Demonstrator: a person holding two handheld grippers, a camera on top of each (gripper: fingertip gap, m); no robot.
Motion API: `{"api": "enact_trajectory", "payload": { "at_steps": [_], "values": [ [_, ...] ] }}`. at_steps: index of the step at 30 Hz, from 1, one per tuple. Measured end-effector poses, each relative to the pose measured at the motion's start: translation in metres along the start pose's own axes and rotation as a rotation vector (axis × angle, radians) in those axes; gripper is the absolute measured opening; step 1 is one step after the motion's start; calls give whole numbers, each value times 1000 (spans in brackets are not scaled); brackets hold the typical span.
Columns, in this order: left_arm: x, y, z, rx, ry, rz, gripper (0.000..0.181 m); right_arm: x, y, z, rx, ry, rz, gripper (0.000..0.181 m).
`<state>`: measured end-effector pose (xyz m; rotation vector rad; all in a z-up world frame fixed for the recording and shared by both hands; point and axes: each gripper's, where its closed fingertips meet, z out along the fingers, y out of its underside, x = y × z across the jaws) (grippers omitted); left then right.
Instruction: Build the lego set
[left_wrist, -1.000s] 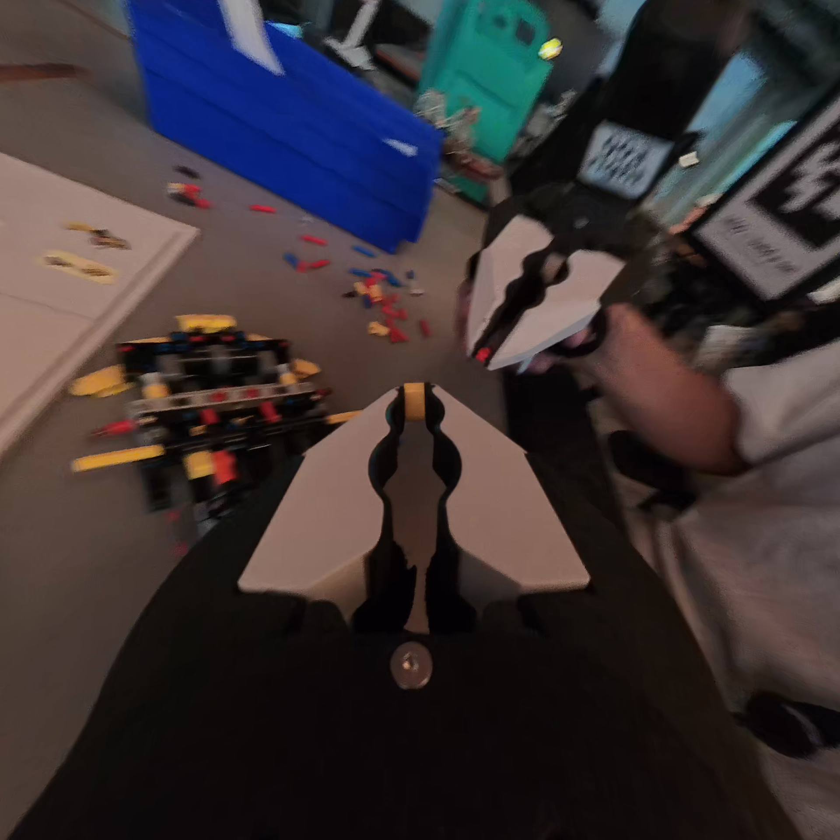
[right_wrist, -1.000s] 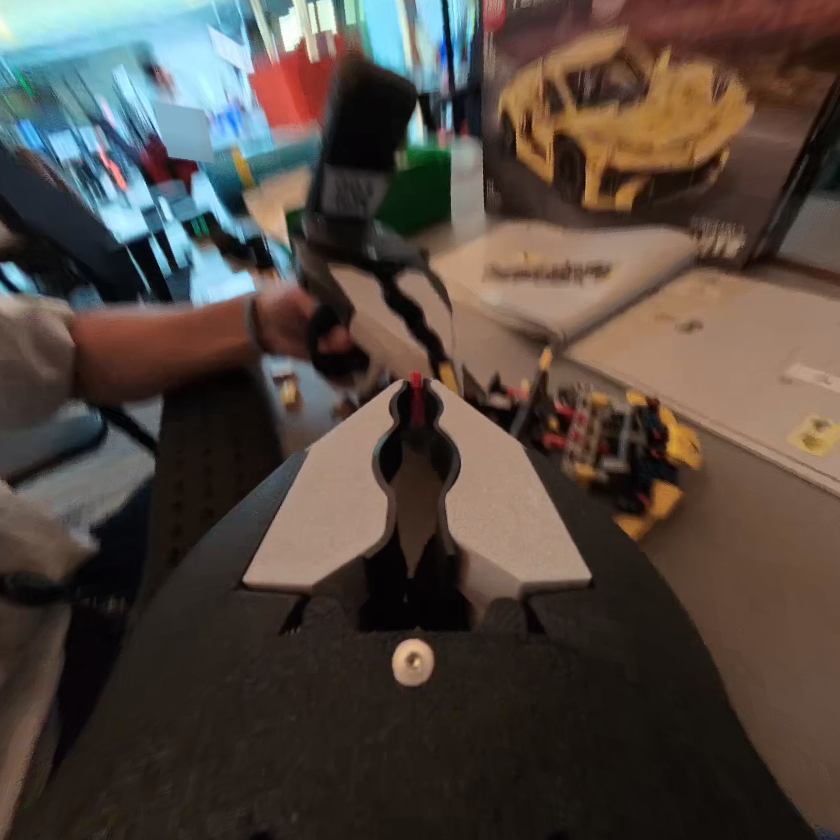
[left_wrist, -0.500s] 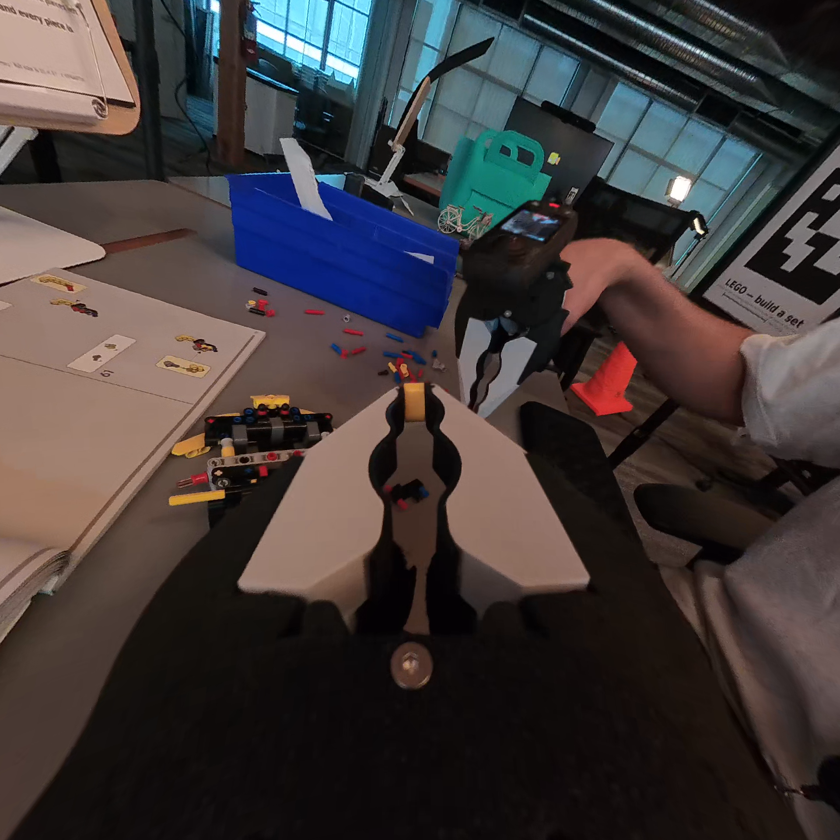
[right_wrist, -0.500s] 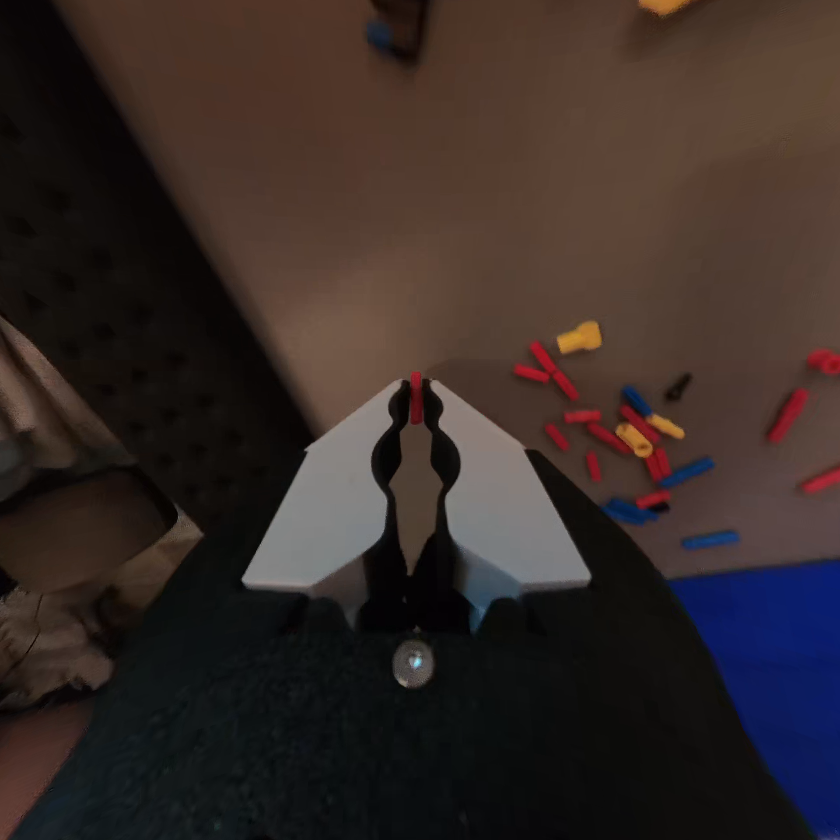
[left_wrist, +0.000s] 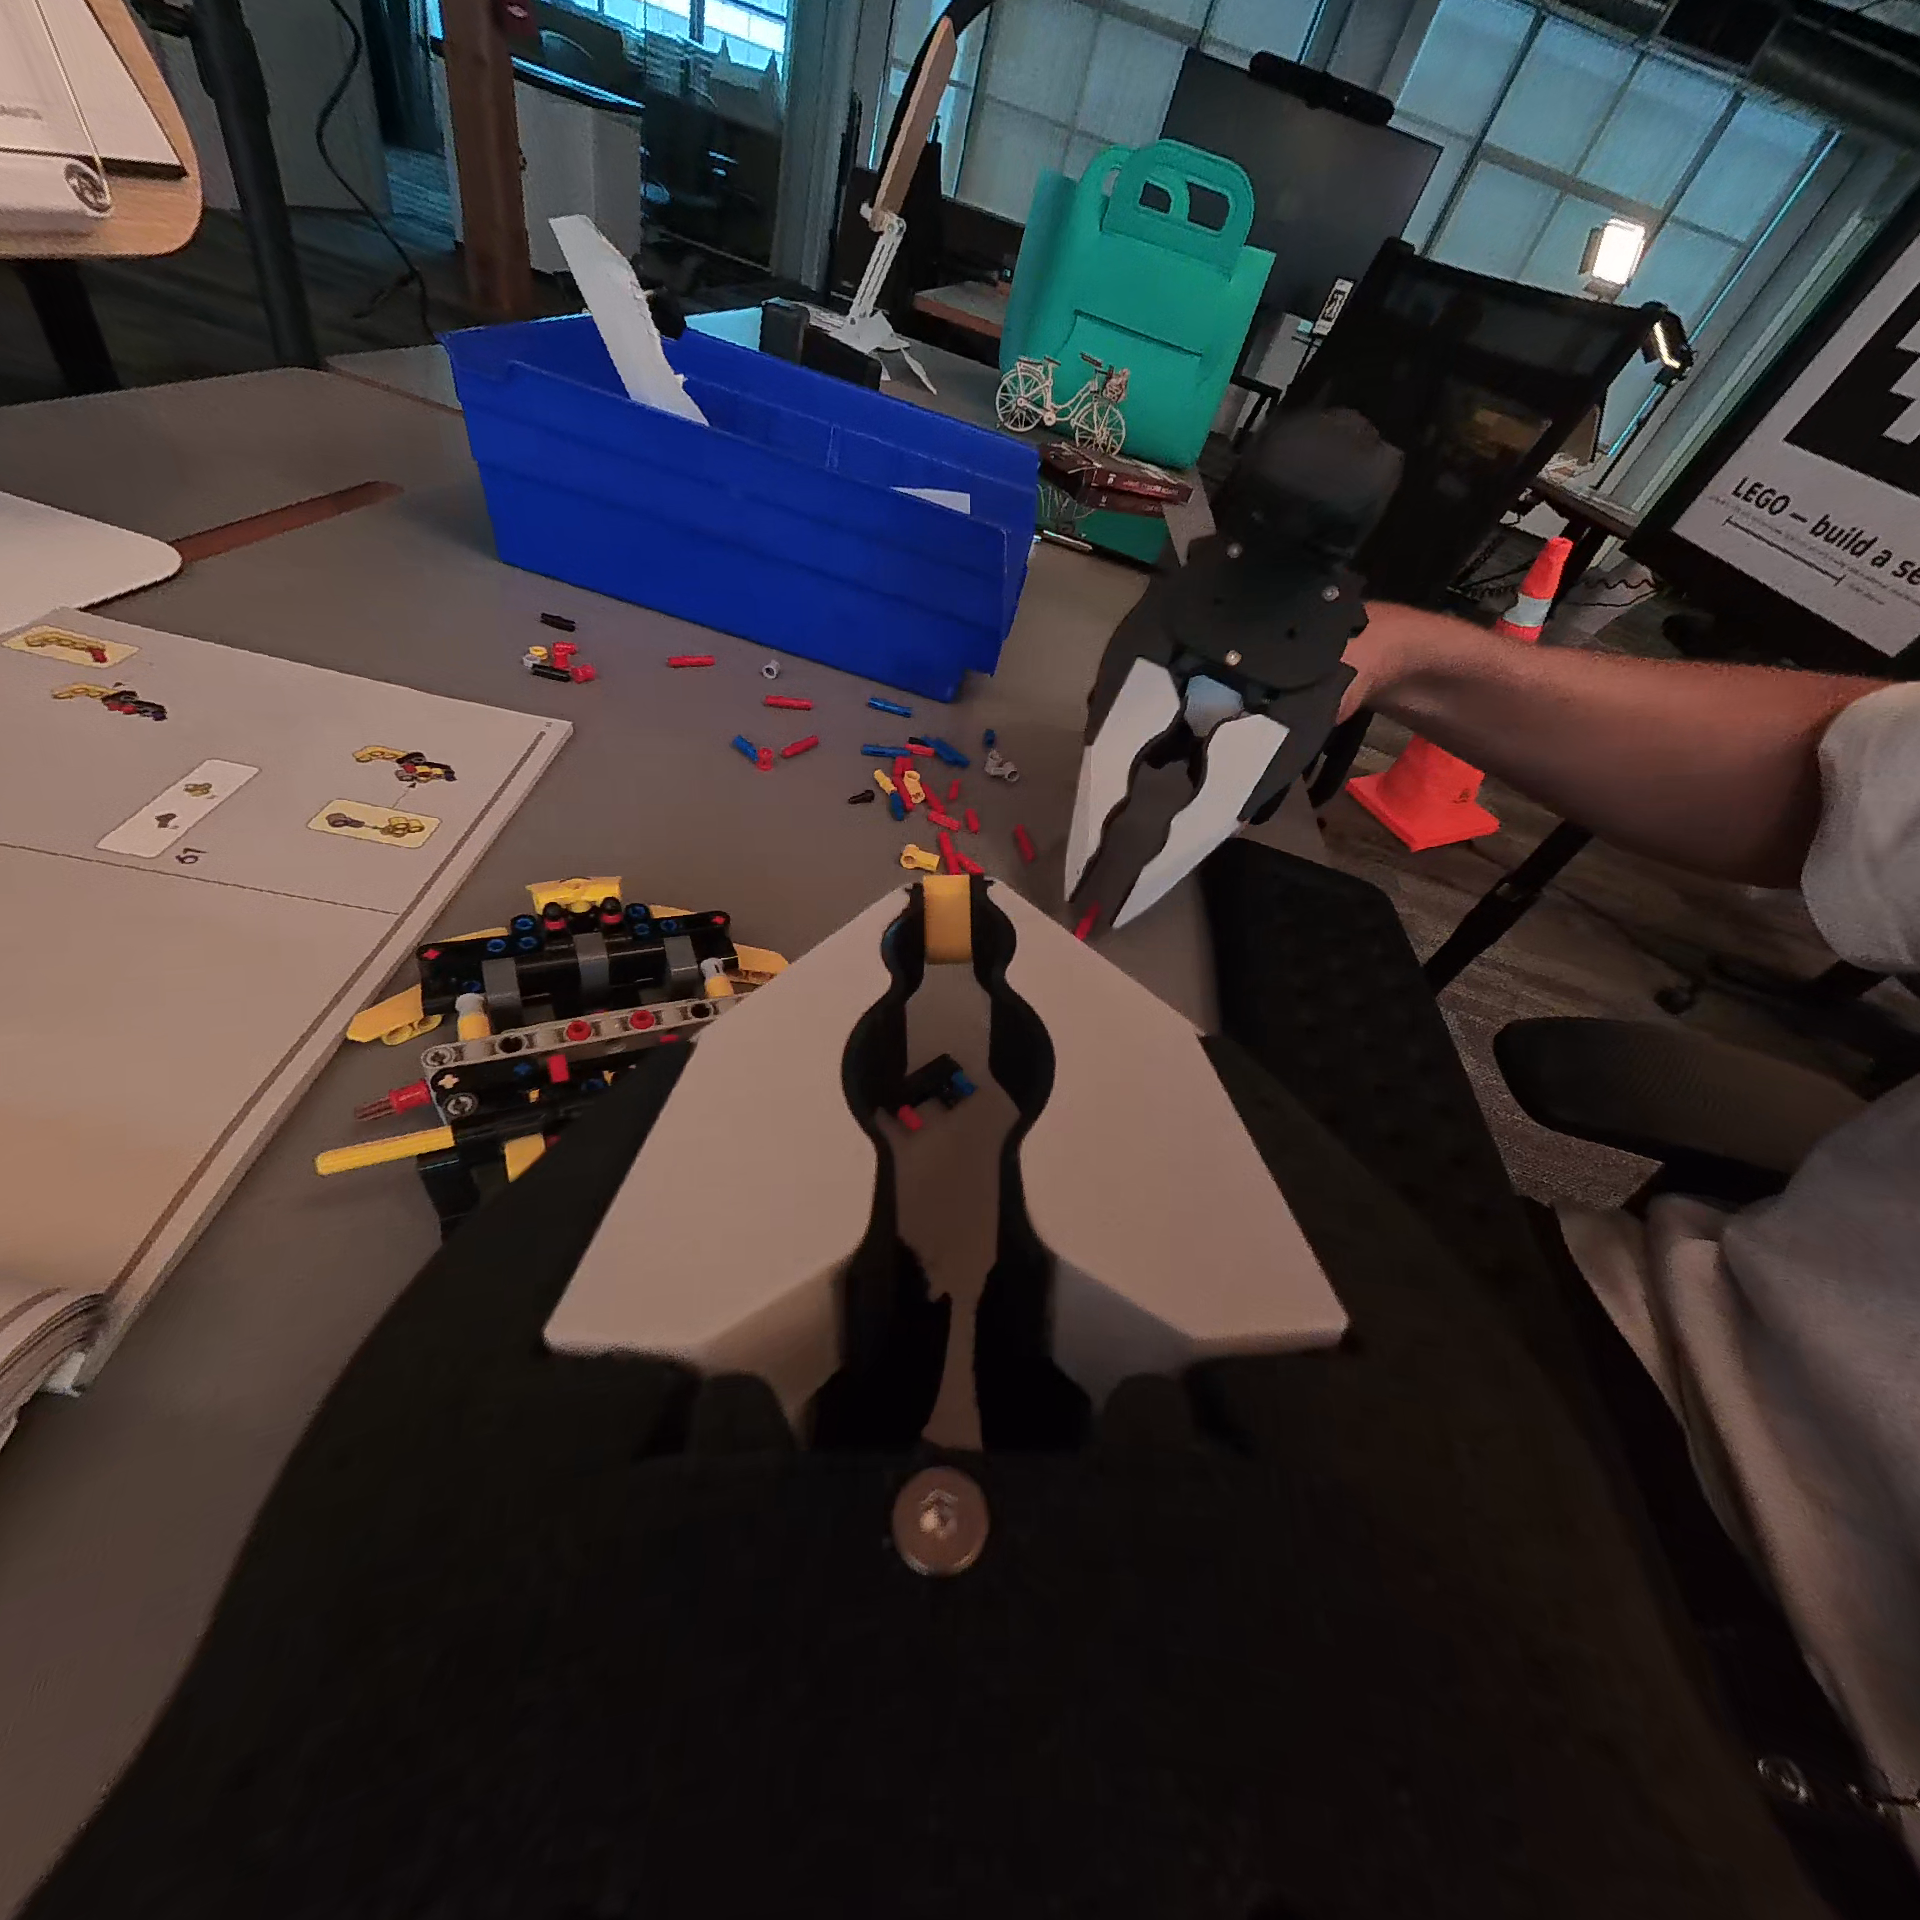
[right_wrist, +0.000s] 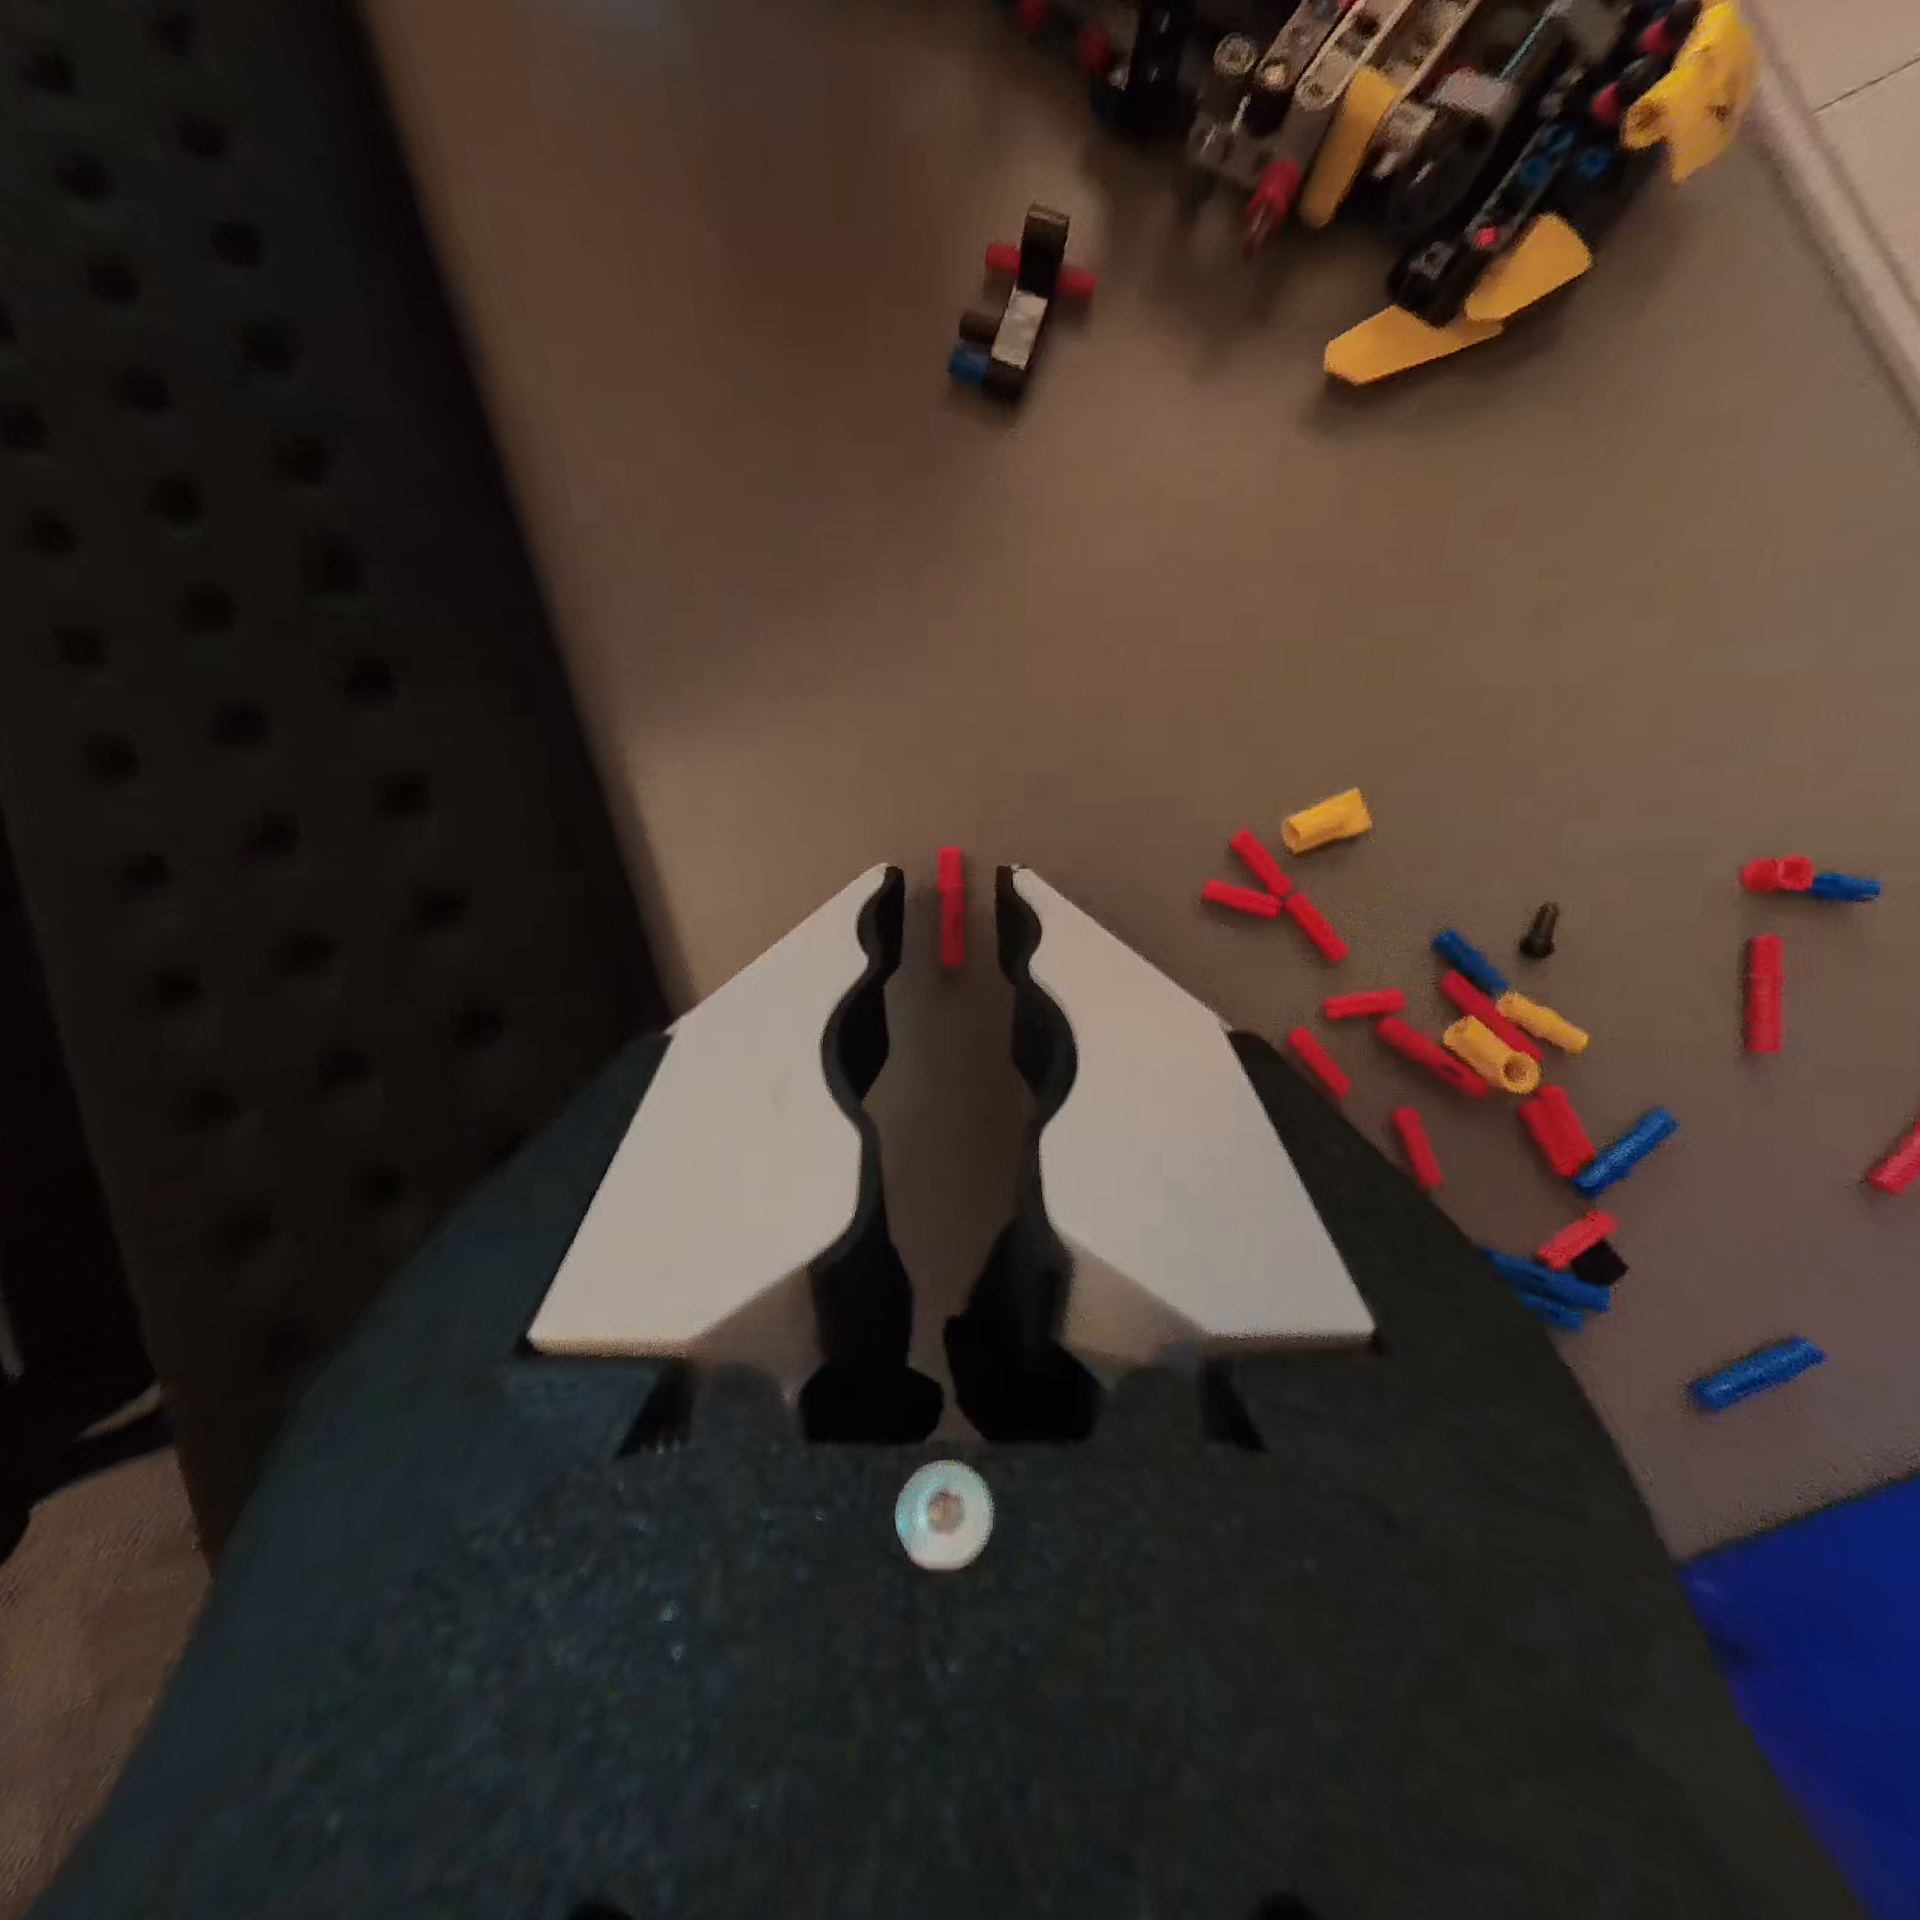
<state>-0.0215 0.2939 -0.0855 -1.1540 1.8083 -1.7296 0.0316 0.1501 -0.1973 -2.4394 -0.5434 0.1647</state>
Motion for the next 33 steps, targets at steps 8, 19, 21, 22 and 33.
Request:
{"api": "enact_trajectory", "payload": {
  "at_steps": [8, 19, 21, 22, 33],
  "values": [
    [2, 8, 5, -33, 5, 13, 9, 3, 14, 0, 118, 60, 28, 14],
    [10, 14, 10, -61, 25, 47, 9, -3, -4, 6, 74, 70, 158, 18],
    [11, 15, 11, -66, 29, 50, 8, -3, -12, 11, 74, 97, 158, 23],
    [11, 16, 11, -69, 30, 52, 9, 0, -13, 15, 57, 123, 149, 25],
    [9, 16, 10, -73, 23, 59, 8, 4, -29, 33, 84, 159, 98, 12]
  ]
}}
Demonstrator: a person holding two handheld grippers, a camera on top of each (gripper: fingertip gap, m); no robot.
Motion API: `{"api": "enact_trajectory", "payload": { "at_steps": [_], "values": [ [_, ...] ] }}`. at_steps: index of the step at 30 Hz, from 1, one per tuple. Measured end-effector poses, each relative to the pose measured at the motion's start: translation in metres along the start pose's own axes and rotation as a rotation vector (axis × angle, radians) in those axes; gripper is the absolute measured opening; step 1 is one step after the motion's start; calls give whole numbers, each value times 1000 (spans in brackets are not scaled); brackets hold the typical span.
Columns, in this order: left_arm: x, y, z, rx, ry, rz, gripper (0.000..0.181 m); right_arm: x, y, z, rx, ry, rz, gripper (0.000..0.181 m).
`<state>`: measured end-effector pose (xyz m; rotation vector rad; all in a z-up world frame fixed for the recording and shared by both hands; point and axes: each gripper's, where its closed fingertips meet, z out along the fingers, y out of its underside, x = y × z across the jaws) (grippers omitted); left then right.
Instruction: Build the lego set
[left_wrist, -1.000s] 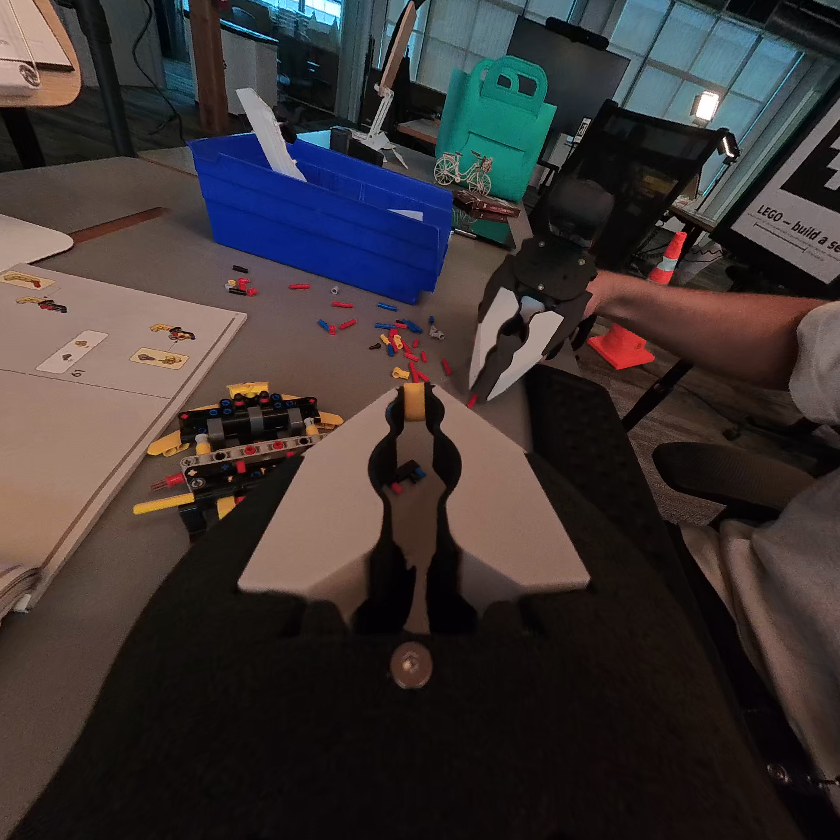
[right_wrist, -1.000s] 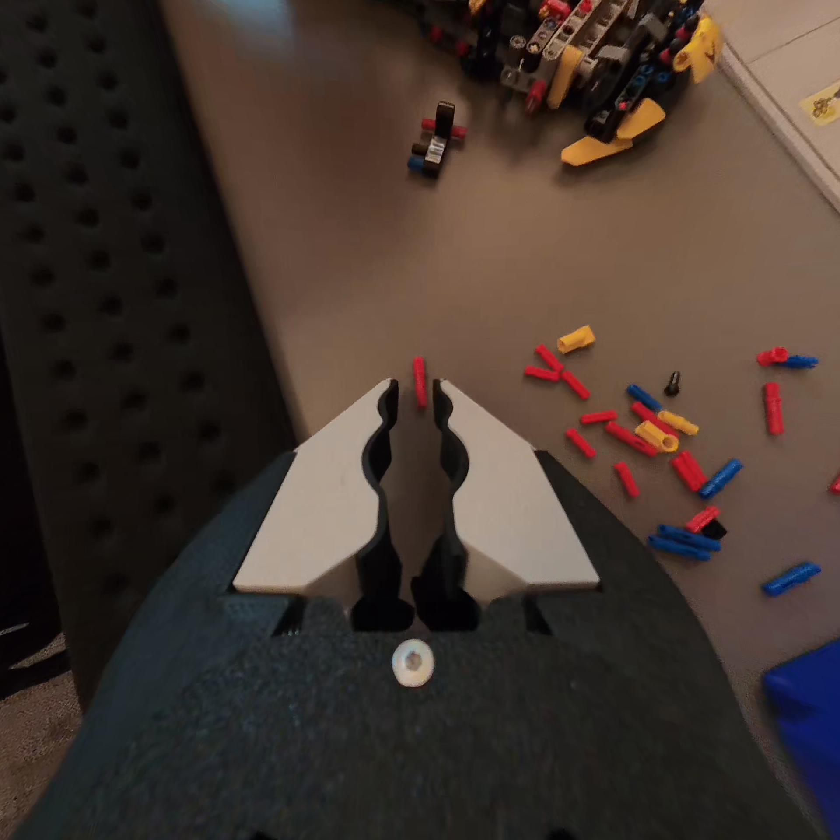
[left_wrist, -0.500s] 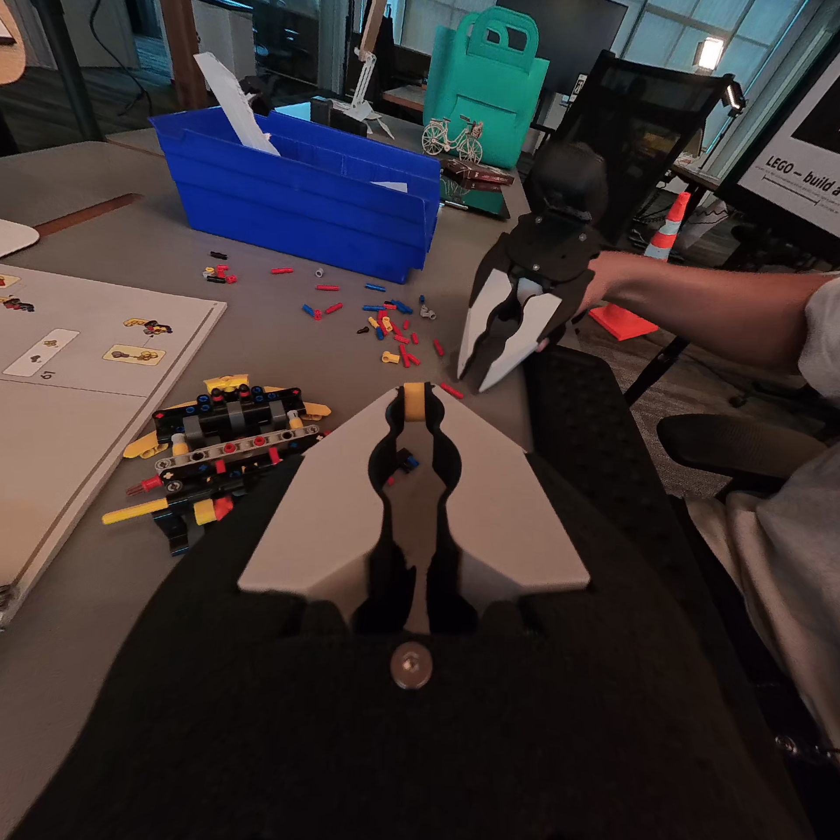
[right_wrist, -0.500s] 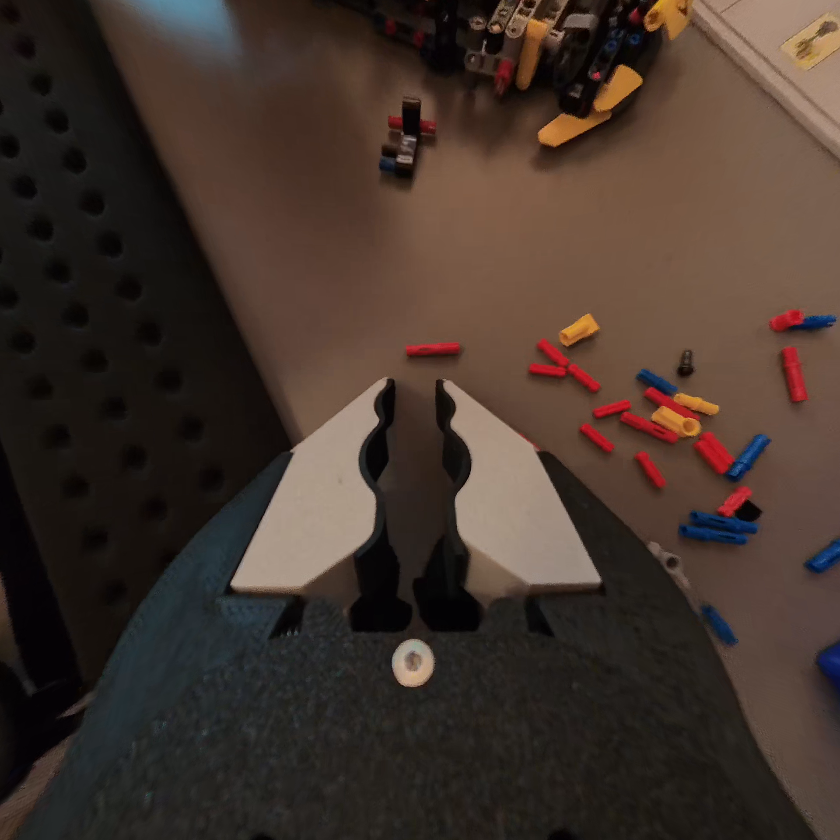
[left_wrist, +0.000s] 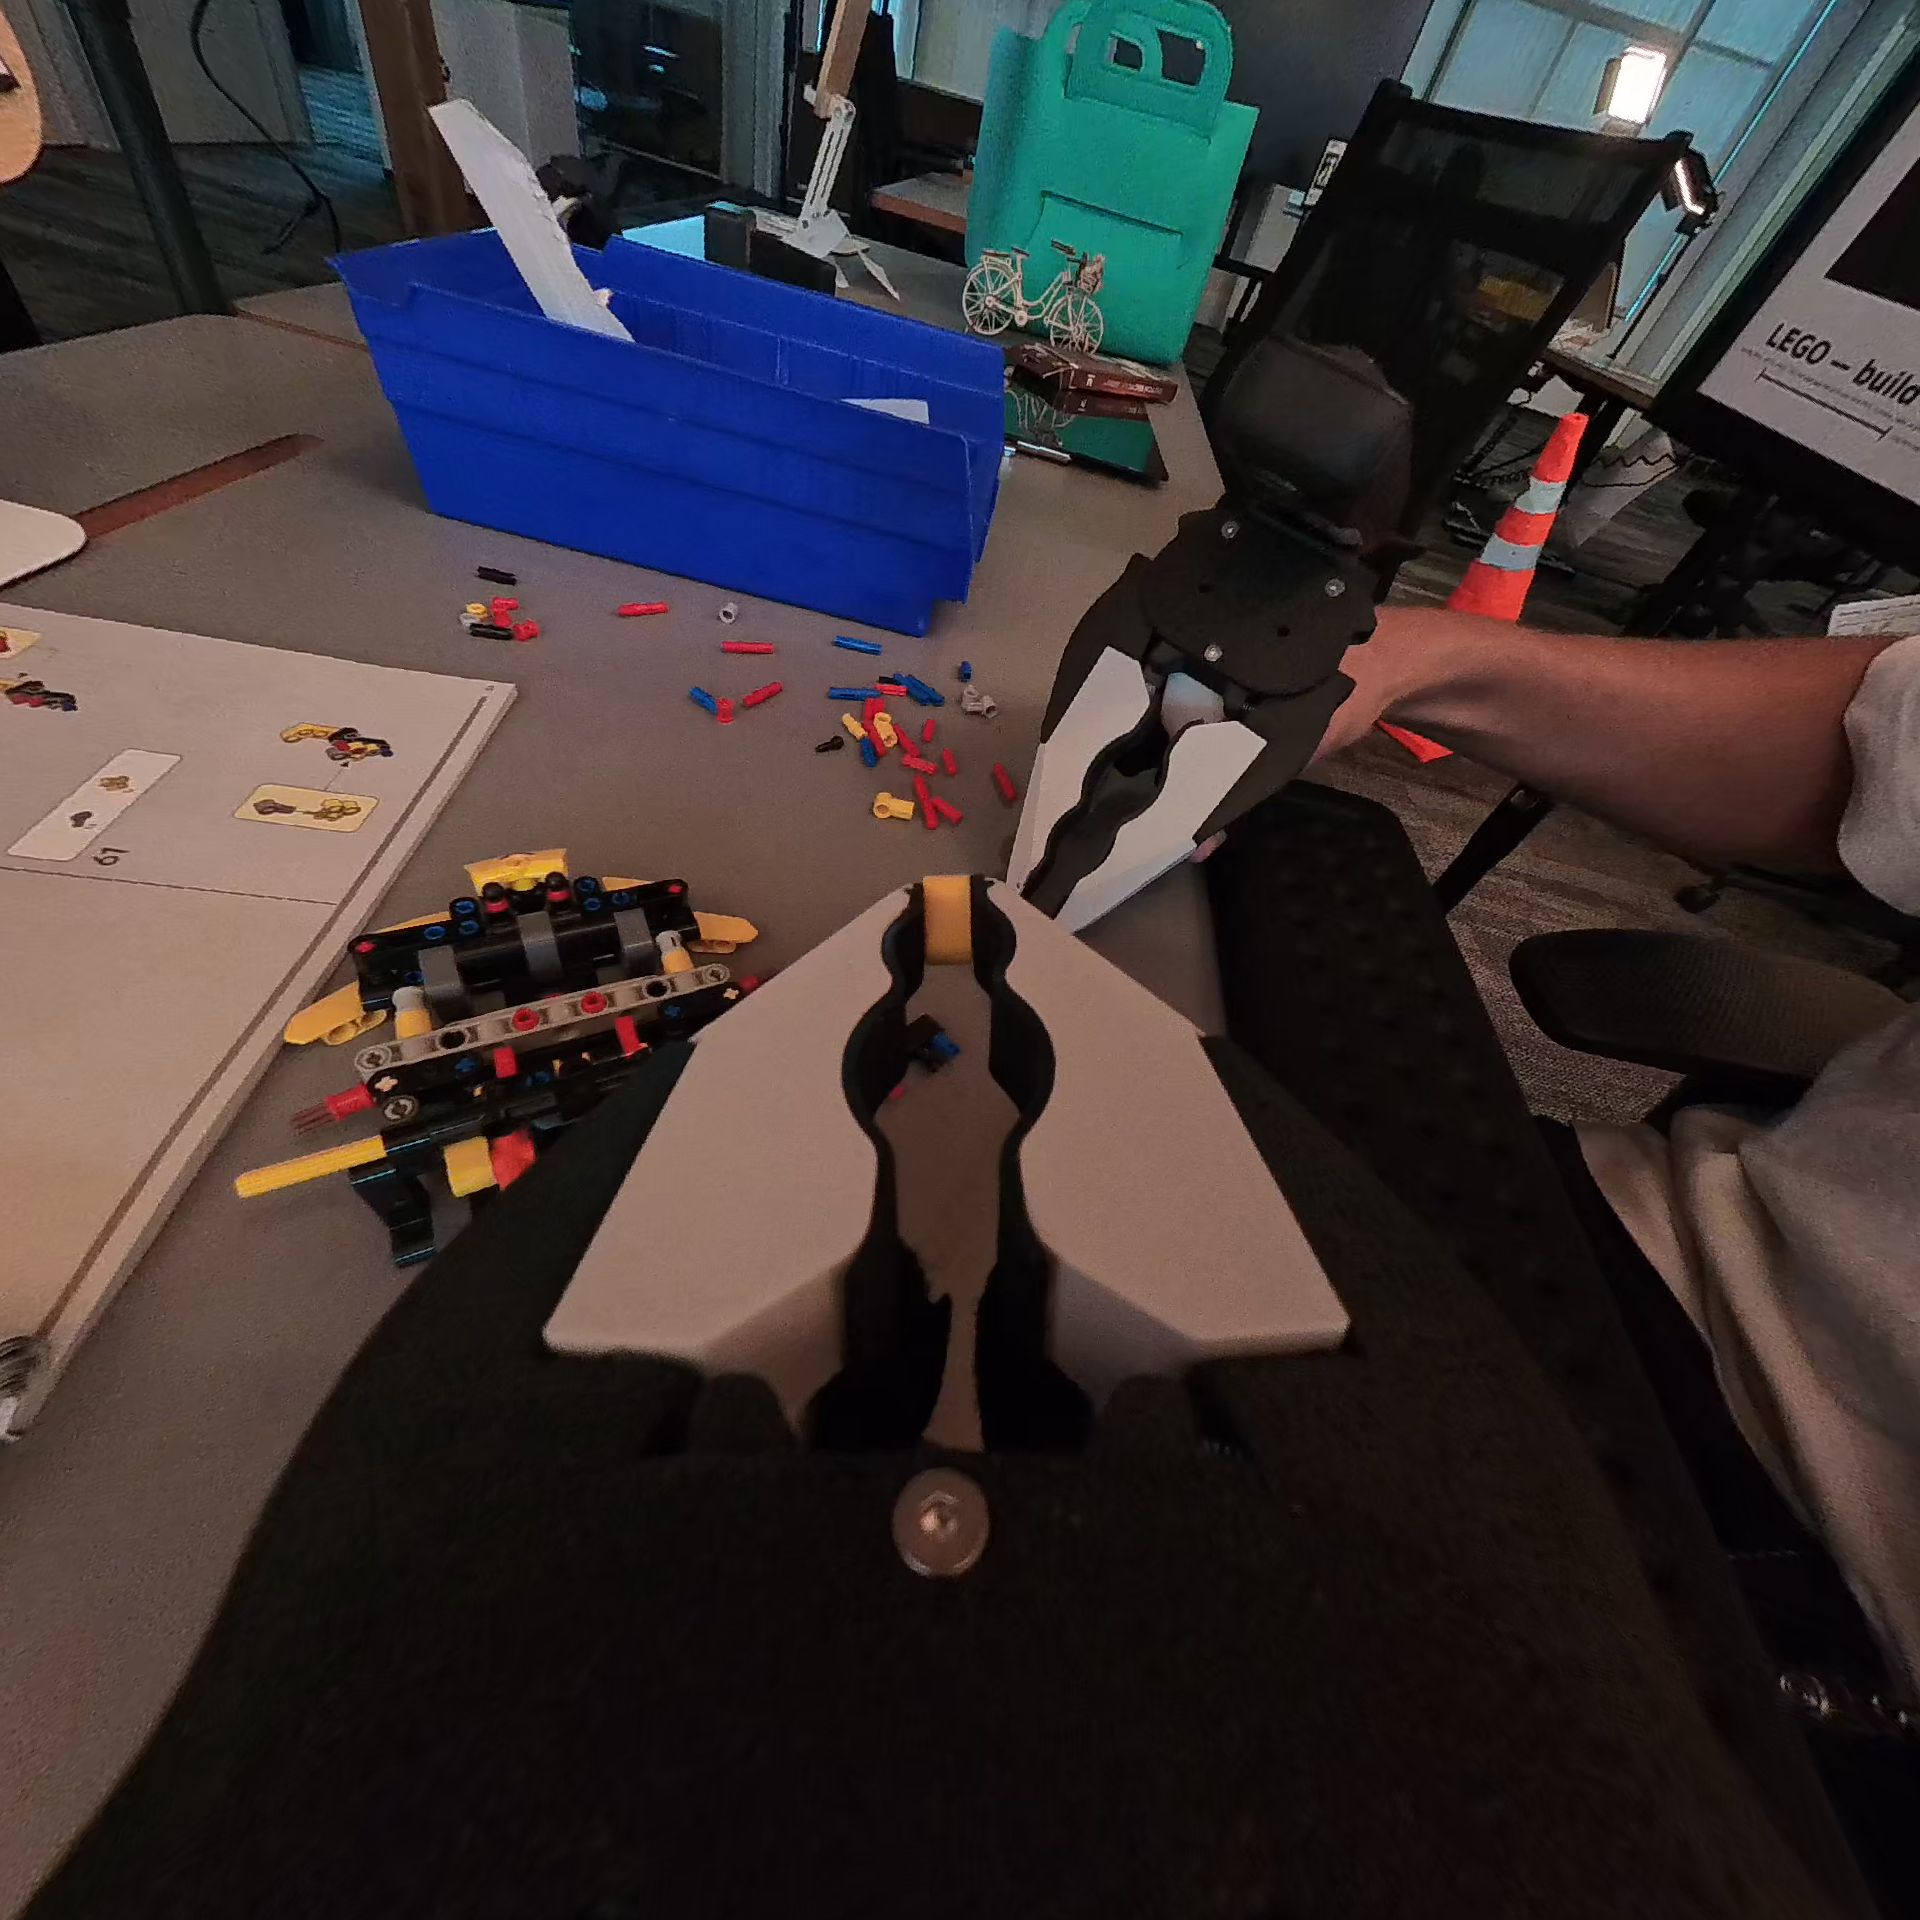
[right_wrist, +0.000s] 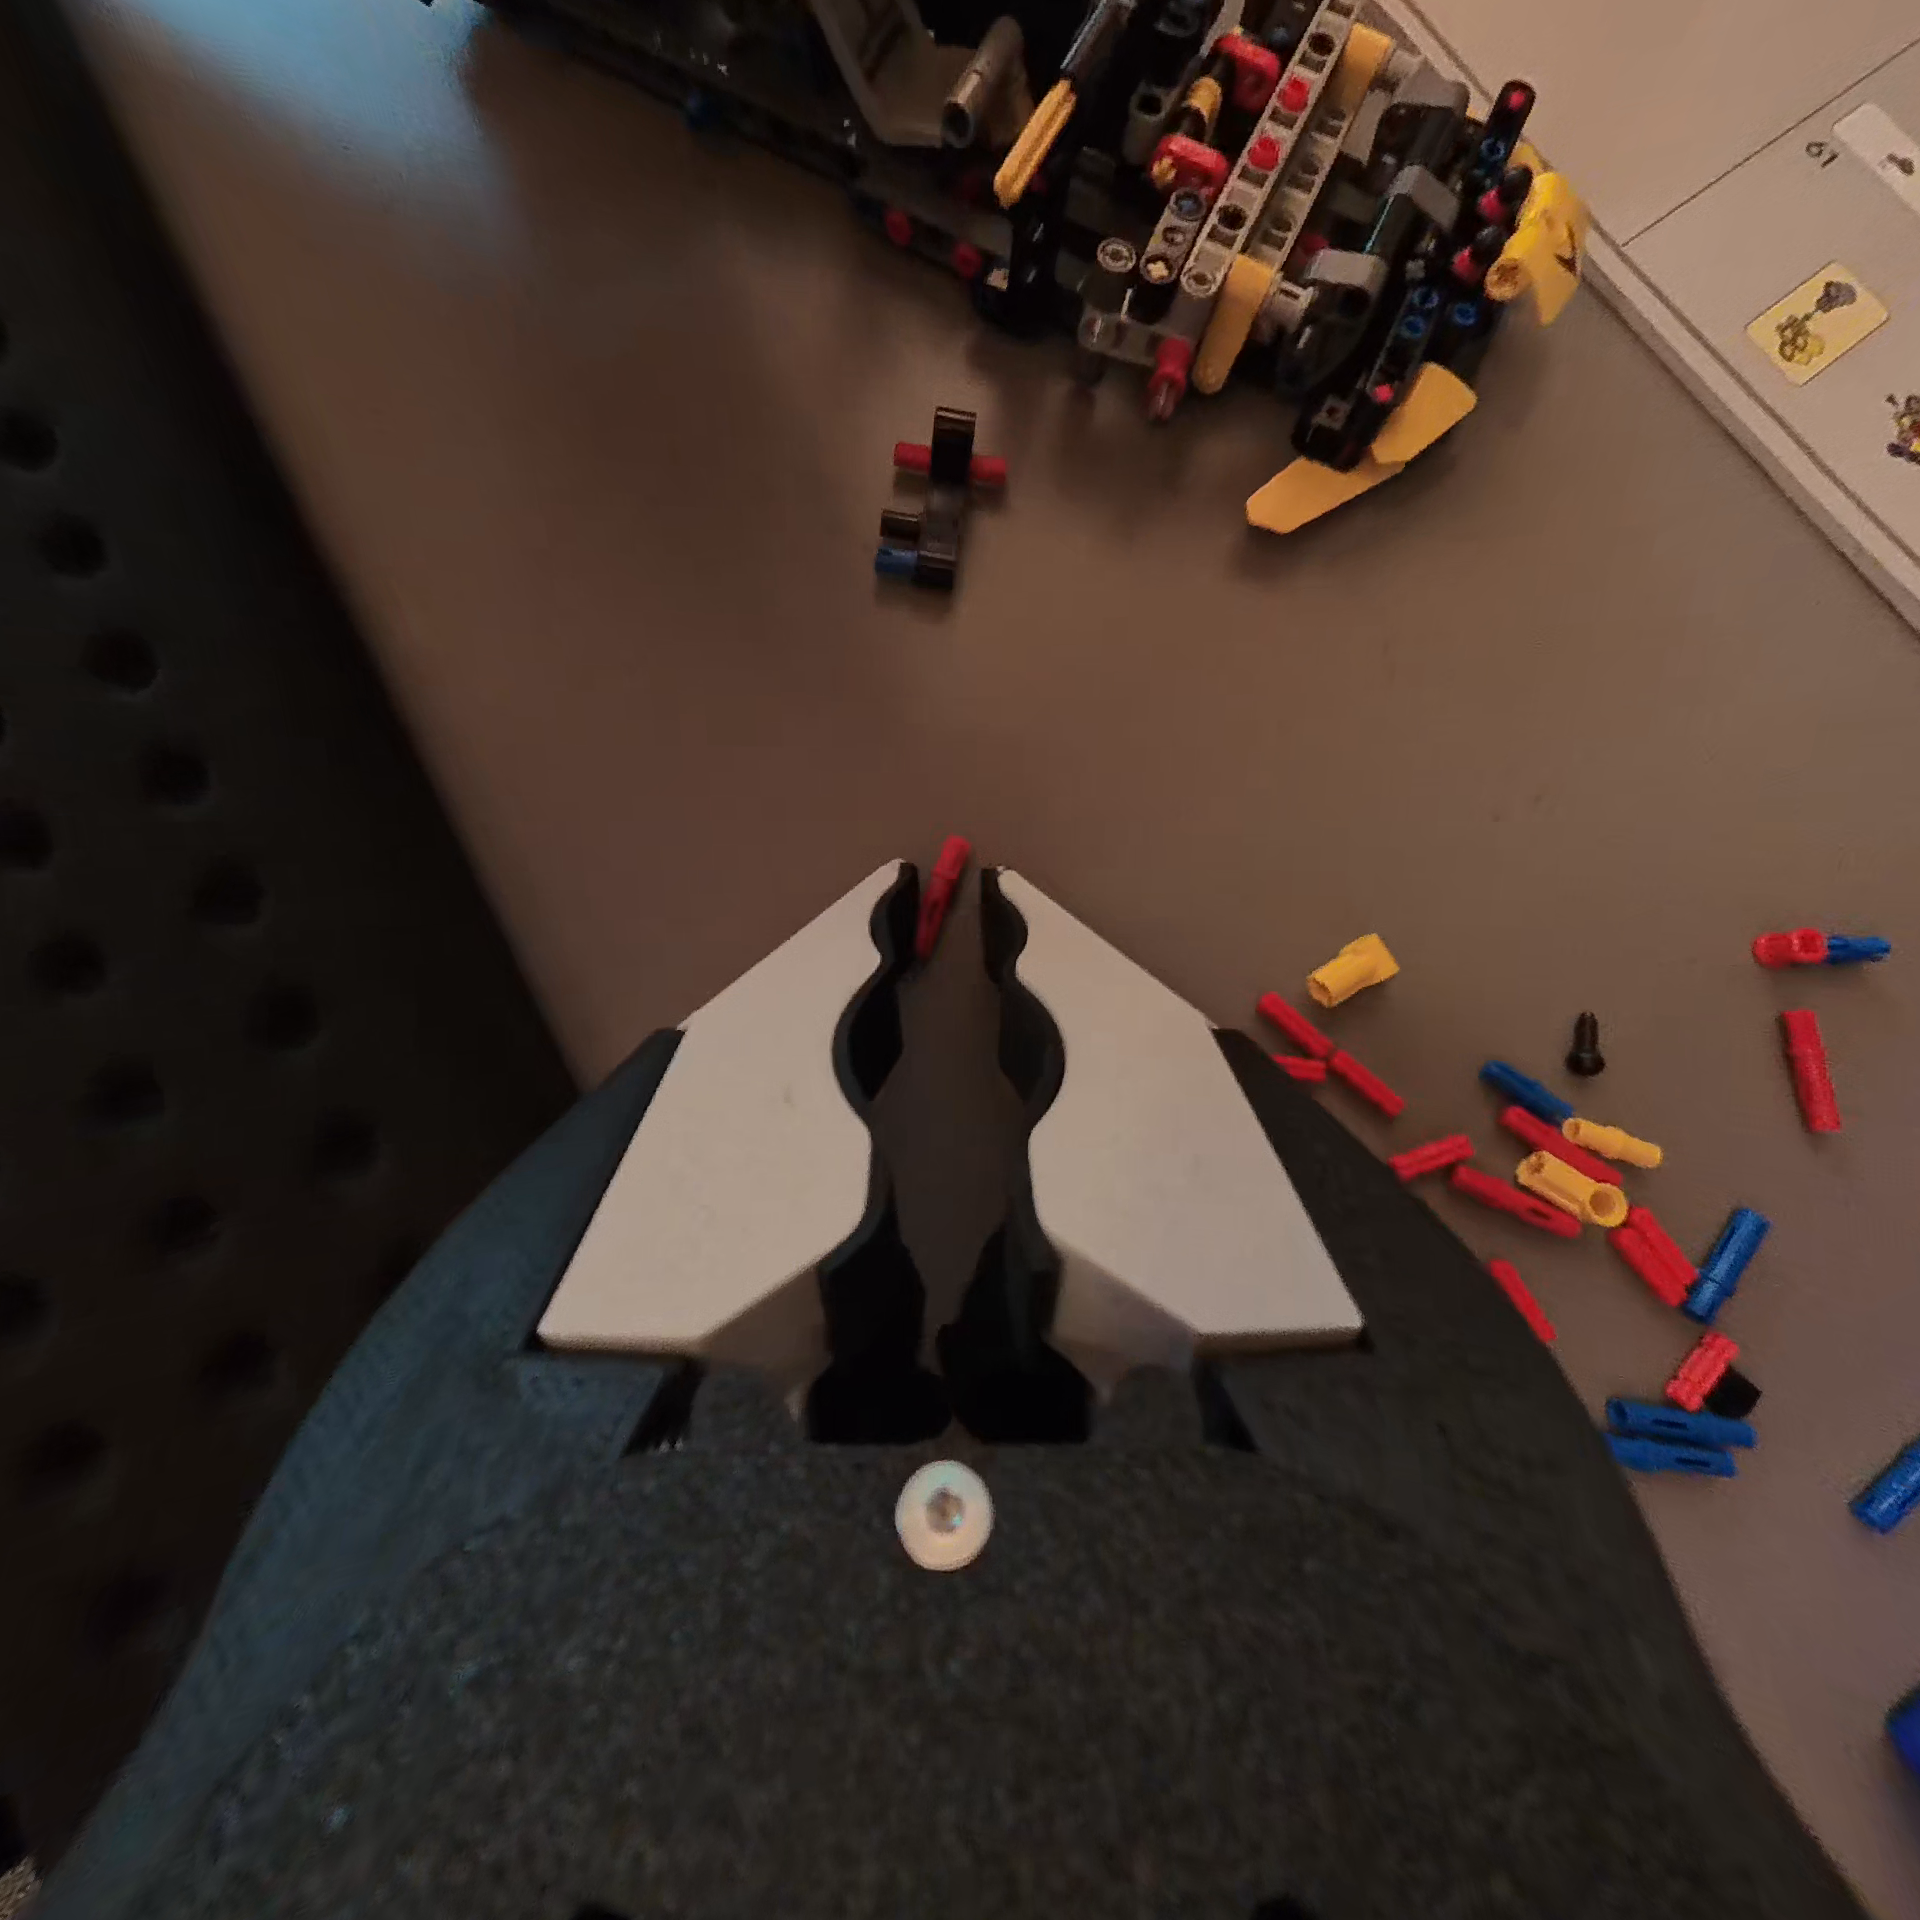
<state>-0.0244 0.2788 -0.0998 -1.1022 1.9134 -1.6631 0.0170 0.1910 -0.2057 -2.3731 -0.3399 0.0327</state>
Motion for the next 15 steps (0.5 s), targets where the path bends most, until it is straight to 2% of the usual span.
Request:
{"api": "enact_trajectory", "payload": {
  "at_steps": [3, 7, 12, 13, 15],
  "values": [
    [1, 0, 0, 0, 3, 3, 9, 2, 3, -2, -3, -2, 14, 13],
    [3, 2, 2, -9, 6, 5, 9, 0, 3, -2, 23, -9, 6, 5],
    [5, 1, 6, 7, -7, 30, 9, -3, -2, 1, -19, -21, 71, 4],
    [6, -1, 7, 17, -12, 45, 9, -7, -13, -1, 19, -37, 110, 4],
    [9, -6, 6, 47, -14, 82, 8, -16, -57, -14, 206, -85, 215, 4]
  ]
}}
